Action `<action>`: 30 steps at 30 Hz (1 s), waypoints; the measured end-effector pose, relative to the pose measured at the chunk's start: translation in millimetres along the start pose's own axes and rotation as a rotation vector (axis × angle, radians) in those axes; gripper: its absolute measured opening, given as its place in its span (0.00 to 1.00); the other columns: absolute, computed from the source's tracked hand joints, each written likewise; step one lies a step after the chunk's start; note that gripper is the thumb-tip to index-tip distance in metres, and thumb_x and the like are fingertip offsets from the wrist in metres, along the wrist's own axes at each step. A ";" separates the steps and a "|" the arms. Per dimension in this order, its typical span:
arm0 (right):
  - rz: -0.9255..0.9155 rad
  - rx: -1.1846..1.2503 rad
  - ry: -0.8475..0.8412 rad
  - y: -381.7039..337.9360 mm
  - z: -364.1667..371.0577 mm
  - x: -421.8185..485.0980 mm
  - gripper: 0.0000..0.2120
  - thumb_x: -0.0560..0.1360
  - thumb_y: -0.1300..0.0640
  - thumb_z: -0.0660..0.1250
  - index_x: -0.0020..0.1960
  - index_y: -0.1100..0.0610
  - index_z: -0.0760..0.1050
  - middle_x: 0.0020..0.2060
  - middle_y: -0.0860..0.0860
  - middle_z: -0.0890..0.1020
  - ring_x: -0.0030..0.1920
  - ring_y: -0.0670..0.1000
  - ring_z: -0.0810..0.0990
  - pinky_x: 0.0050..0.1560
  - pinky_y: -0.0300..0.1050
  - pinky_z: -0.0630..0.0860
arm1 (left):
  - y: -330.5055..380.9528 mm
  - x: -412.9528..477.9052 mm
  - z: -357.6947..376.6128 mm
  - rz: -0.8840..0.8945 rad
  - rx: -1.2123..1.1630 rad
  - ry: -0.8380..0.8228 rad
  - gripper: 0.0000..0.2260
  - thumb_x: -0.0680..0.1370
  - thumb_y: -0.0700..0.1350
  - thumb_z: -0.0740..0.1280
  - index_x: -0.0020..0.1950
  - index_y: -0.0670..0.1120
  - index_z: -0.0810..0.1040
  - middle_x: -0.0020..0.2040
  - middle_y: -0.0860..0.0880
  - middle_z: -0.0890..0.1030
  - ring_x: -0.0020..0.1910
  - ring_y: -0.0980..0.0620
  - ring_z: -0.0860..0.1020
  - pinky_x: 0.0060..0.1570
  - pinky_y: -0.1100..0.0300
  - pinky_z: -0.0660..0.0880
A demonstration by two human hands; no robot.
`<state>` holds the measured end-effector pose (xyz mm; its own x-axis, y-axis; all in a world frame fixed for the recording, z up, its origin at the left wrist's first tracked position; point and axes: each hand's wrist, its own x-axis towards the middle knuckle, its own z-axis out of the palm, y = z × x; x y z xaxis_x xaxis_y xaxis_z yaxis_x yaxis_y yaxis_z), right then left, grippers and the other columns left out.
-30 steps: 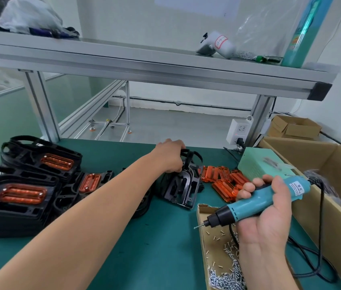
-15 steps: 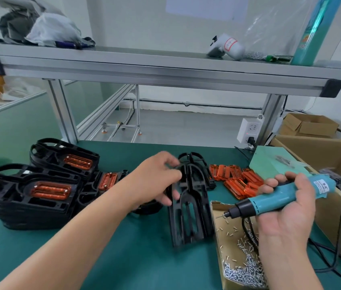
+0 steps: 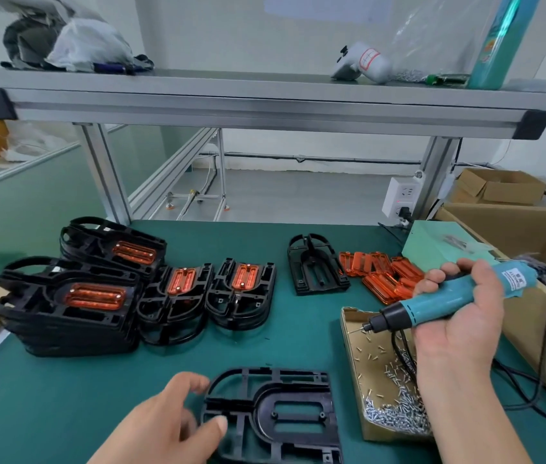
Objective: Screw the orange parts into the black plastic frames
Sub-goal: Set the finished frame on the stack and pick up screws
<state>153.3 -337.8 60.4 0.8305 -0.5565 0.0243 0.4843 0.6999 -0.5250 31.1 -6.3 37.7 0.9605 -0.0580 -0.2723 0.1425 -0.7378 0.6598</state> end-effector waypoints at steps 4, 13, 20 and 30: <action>0.005 0.002 -0.007 1.3 -2.4 1.3 0.05 0.82 0.53 0.69 0.52 0.54 0.76 0.40 0.49 0.81 0.37 0.48 0.80 0.37 0.39 0.78 | 0.9 -9.5 6.1 0.005 0.124 0.089 0.15 0.78 0.66 0.65 0.57 0.62 0.64 0.32 0.64 0.80 0.32 0.66 0.76 0.38 0.72 0.72; -0.003 0.034 0.043 -6.1 -4.7 6.5 0.05 0.81 0.54 0.69 0.51 0.55 0.77 0.40 0.50 0.80 0.37 0.49 0.80 0.38 0.40 0.77 | 76.8 27.2 -21.5 0.351 0.482 0.316 0.09 0.79 0.65 0.58 0.54 0.65 0.73 0.41 0.65 0.77 0.44 0.67 0.75 0.38 0.68 0.69; -0.008 0.056 0.078 -12.3 -9.4 16.0 0.06 0.82 0.54 0.68 0.48 0.56 0.77 0.39 0.50 0.80 0.36 0.49 0.79 0.36 0.39 0.76 | 175.5 151.0 15.1 0.625 0.437 0.084 0.11 0.82 0.46 0.65 0.61 0.52 0.83 0.59 0.53 0.84 0.59 0.51 0.80 0.61 0.52 0.77; 0.009 0.063 0.113 -16.0 -12.7 27.7 0.09 0.84 0.53 0.64 0.48 0.56 0.76 0.36 0.50 0.80 0.33 0.49 0.79 0.32 0.39 0.76 | 225.3 238.2 80.6 0.813 0.750 -0.007 0.18 0.79 0.37 0.68 0.67 0.51 0.82 0.62 0.48 0.82 0.63 0.44 0.76 0.55 0.45 0.79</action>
<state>165.1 -370.1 58.7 0.8000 -0.5949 -0.0780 0.4965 0.7295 -0.4705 272.7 -240.6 65.0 0.7002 -0.7126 0.0444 -0.7140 -0.6982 0.0523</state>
